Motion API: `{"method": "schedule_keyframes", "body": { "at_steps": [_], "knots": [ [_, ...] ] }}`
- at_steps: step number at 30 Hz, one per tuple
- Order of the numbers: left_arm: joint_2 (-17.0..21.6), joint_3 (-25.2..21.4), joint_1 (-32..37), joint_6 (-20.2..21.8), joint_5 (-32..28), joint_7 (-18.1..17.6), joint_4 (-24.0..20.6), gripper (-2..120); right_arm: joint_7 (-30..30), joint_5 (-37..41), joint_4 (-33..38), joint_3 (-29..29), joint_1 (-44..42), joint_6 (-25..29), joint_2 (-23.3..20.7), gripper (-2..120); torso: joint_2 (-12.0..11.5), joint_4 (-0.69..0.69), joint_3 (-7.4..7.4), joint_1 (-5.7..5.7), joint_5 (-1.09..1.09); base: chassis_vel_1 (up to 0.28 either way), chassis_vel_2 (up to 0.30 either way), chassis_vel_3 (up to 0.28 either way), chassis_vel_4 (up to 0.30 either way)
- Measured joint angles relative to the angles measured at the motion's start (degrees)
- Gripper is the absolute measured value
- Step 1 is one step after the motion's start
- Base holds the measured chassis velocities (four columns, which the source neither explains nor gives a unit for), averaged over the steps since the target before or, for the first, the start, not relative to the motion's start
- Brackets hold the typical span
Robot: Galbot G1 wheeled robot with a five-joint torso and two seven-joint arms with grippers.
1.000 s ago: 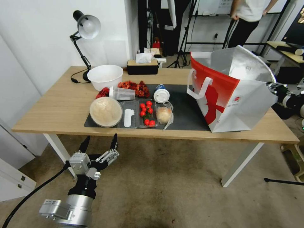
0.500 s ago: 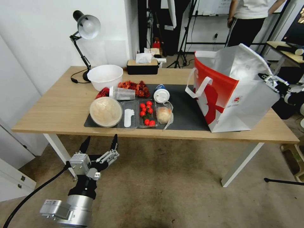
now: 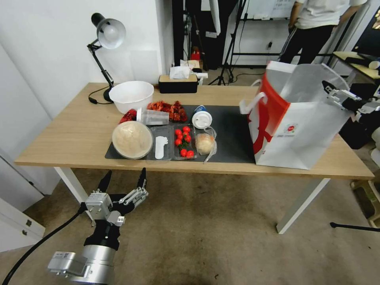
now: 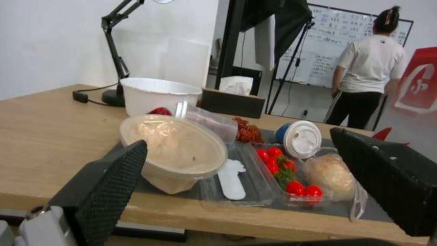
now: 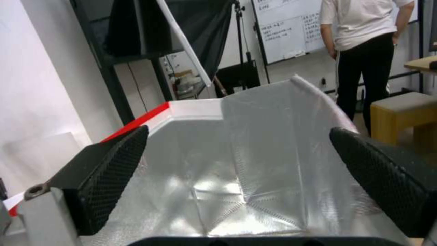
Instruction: Pick up the food delivery bag from the floor and place it on the table.
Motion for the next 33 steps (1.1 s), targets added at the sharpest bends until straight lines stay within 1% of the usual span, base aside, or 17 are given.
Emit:
{"method": "schedule_keyframes", "body": {
  "at_steps": [5,15,22,25,26,29,30,33],
  "knots": [
    [-0.1,-0.1,0.4,-0.3,0.1,0.0,-0.2,100,-1.2,-0.8,-0.1,0.0,-0.2,0.8,0.3,100,0.0,0.0,0.0,0.0,0.0,0.0,0.0,0.0,0.0],
    [-0.6,0.1,0.6,-0.3,0.6,0.1,-0.4,100,-5.5,-8.3,0.0,-0.4,-0.2,5.5,-0.5,100,0.0,0.0,0.0,0.0,0.0,0.0,0.0,0.0,0.0],
    [-0.6,0.1,0.7,-0.4,0.7,0.1,-0.5,100,-6.5,-13.2,0.1,-0.7,-0.2,7.2,-0.5,100,0.0,0.0,0.0,0.0,0.0,0.0,0.0,0.0,0.0],
    [-0.7,0.1,0.8,-0.4,0.7,0.1,-0.5,100,-7.6,-20.9,0.8,-0.4,-0.5,9.5,-1.1,100,0.0,0.0,0.0,0.0,0.0,0.0,0.0,0.0,0.0],
    [-0.7,0.1,0.8,-0.4,0.7,0.1,-0.5,100,-7.6,-20.9,0.8,-0.4,-0.5,9.5,-1.1,100,0.0,0.0,0.0,0.0,0.0,0.0,0.0,0.0,0.0],
    [-0.8,0.1,0.8,-0.4,0.7,0.1,-0.6,100,-8.4,-25.8,1.2,0.2,-1.0,10.7,-1.6,100,0.0,0.0,0.0,0.0,0.01,0.0,0.0,0.0,0.0],
    [-0.8,0.1,0.8,-0.4,0.7,0.1,-0.6,100,-8.4,-25.8,1.2,0.2,-1.0,10.7,-1.6,100,0.0,0.0,0.0,0.0,0.01,0.0,0.0,0.0,0.0],
    [-0.8,0.0,0.7,-0.4,0.6,0.0,-0.7,100,-8.6,-32.5,1.7,0.6,-1.2,12.2,-2.0,100,0.0,0.0,0.0,0.0,0.01,0.0,0.0,0.0,0.0]
  ]
}}
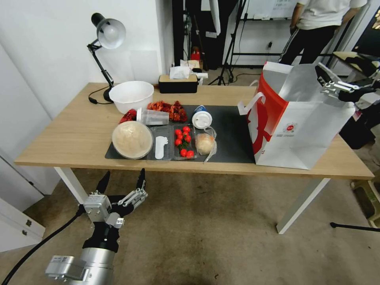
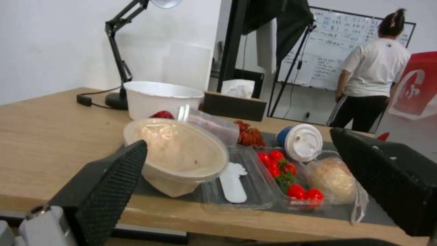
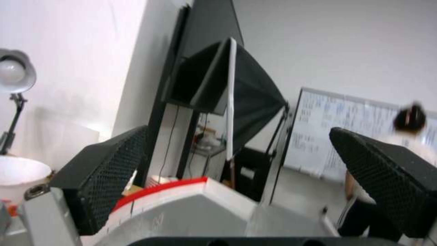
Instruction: Pick up the food delivery bag from the floor and place it on the table.
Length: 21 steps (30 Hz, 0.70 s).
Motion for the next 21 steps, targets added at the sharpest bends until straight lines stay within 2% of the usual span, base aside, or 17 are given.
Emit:
{"method": "schedule_keyframes", "body": {
  "at_steps": [8,16,21],
  "knots": [
    [-0.2,-0.1,-0.2,0.0,-0.2,-0.2,-0.2,100,0.0,-10.7,0.9,1.6,-0.9,1.8,-0.6,100,0.0,0.0,0.0,0.0,0.0,0.0,0.0,0.0,0.0],
    [-0.4,-0.3,0.0,-0.8,-0.1,0.0,-0.8,100,0.9,-8.0,7.5,2.3,-2.5,1.1,0.9,100,0.0,0.01,0.0,0.0,-0.01,0.0,0.0,0.0,0.0],
    [-0.7,-0.6,0.8,-1.8,0.5,0.6,-1.5,100,5.0,-5.9,16.1,3.6,-5.3,-2.6,5.9,100,0.0,0.01,0.0,0.0,-0.02,0.0,0.0,0.0,0.0]
  ]
}}
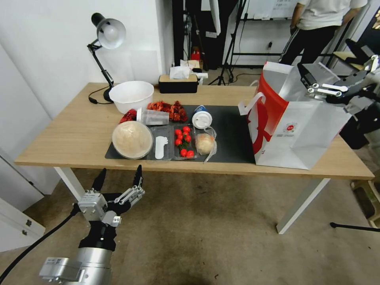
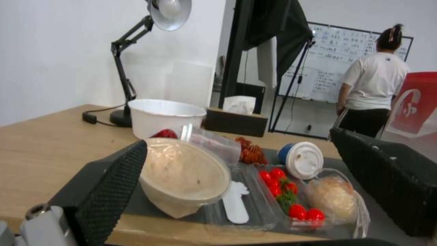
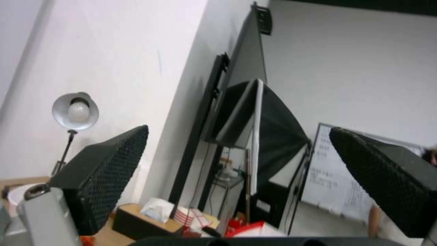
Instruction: Pick up the food delivery bag from the floor and place it on the table.
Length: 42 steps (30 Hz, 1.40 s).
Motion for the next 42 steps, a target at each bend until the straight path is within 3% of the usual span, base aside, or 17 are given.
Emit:
{"method": "schedule_keyframes", "body": {
  "at_steps": [9,11,15,17,19,22,24,33,42],
  "knots": [
    [-0.9,0.3,1.4,-2.0,1.9,0.8,-0.4,100,4.5,-4.0,8.0,1.4,-8.1,-3.9,10.0,100,0.0,-0.02,0.0,0.0,0.0,0.0,0.0,0.0,0.0],
    [-1.4,0.7,2.2,-3.3,3.0,1.4,-0.5,100,5.4,-6.7,8.4,0.9,-11.4,-4.3,15.7,100,0.0,-0.01,0.0,0.0,0.01,0.0,0.0,0.0,0.0],
    [-2.2,1.7,2.6,-4.7,4.2,1.9,0.1,100,5.0,-11.9,8.3,-3.2,-14.1,-3.2,24.4,100,0.0,-0.02,0.0,0.0,0.02,0.0,0.0,0.0,0.0],
    [-2.2,1.8,2.7,-4.9,4.3,2.0,0.2,100,5.0,-12.6,8.3,-3.8,-14.3,-3.0,25.3,100,0.0,-0.02,-0.01,0.0,0.01,0.0,0.0,0.0,0.0],
    [-2.5,2.4,3.1,-5.9,5.0,2.0,0.9,100,4.5,-17.1,8.2,-8.2,-15.3,-1.1,30.5,100,0.0,-0.02,-0.01,0.0,0.01,0.0,0.0,0.0,0.0],
    [-2.6,2.5,3.3,-6.3,5.2,2.0,1.1,100,4.4,-19.4,8.2,-10.4,-15.6,-0.2,32.6,100,0.0,-0.01,-0.01,0.0,0.01,0.0,0.0,0.0,0.0],
    [-3.2,2.9,3.7,-6.8,5.7,1.8,1.4,100,4.1,-24.7,8.1,-15.5,-16.8,1.8,37.0,100,0.0,-0.01,0.0,0.0,0.01,0.0,0.0,0.0,0.0],
    [-4.3,4.1,3.3,-6.9,7.4,1.5,3.4,100,4.6,-33.1,5.3,-26.7,-18.1,5.0,42.4,100,0.0,-0.01,0.0,-0.01,0.01,0.0,0.0,0.0,0.0],
    [-5.0,5.3,2.7,-7.0,8.5,1.4,5.0,100,5.1,-35.1,2.4,-30.1,-17.7,6.5,43.5,100,0.0,-0.01,0.0,0.0,0.01,0.0,0.0,0.0,0.0]
  ]
}}
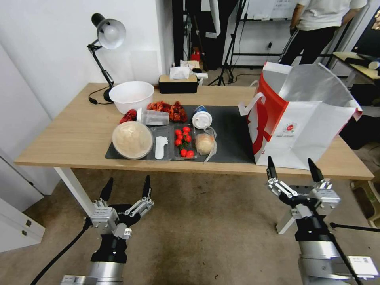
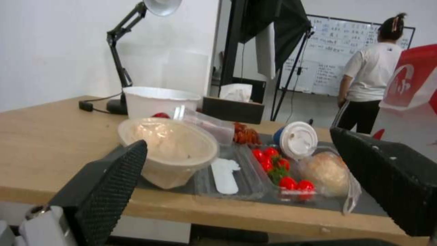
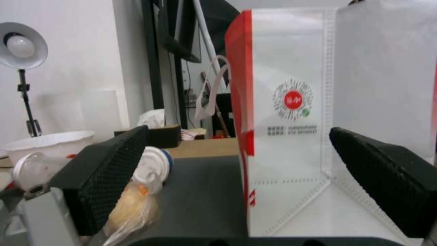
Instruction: Pick up the food delivery bag from the floor and place it on the table.
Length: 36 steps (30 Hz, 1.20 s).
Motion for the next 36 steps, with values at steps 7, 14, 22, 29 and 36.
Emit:
{"method": "schedule_keyframes", "body": {
  "at_steps": [7,14,22,29,36],
  "knots": [
    [-1.1,1.8,-0.7,-0.5,1.8,-0.5,2.4,100,-0.3,-1.3,-4.4,-3.2,1.3,1.9,1.6,100,0.0,0.0,0.0,0.0,0.0,0.0,0.0,0.0,0.0],
    [-1.7,2.2,-2.1,-1.1,2.7,-1.3,5.1,100,-0.2,-3.0,-10.6,-6.6,3.1,3.8,4.1,100,0.0,0.0,0.0,0.0,0.0,0.0,0.0,0.0,0.0],
    [-2.0,2.1,-3.6,-1.3,2.8,-1.7,6.1,100,-0.2,-4.6,-11.9,-8.0,2.8,4.7,4.9,100,0.0,-0.01,0.0,0.0,0.0,0.0,0.0,0.0,0.0],
    [-1.8,2.0,-4.5,-1.6,2.8,-1.9,6.2,100,0.0,-5.2,-12.1,-8.2,2.5,5.0,5.5,100,0.0,0.0,0.0,0.0,0.0,0.0,0.0,0.0,0.0],
    [-1.2,1.6,-4.7,-1.6,2.7,-1.9,5.9,100,0.0,-6.3,-12.4,-8.1,2.0,5.9,6.0,100,0.0,0.0,0.0,0.01,0.0,0.0,0.0,0.0,0.0]
  ]
}}
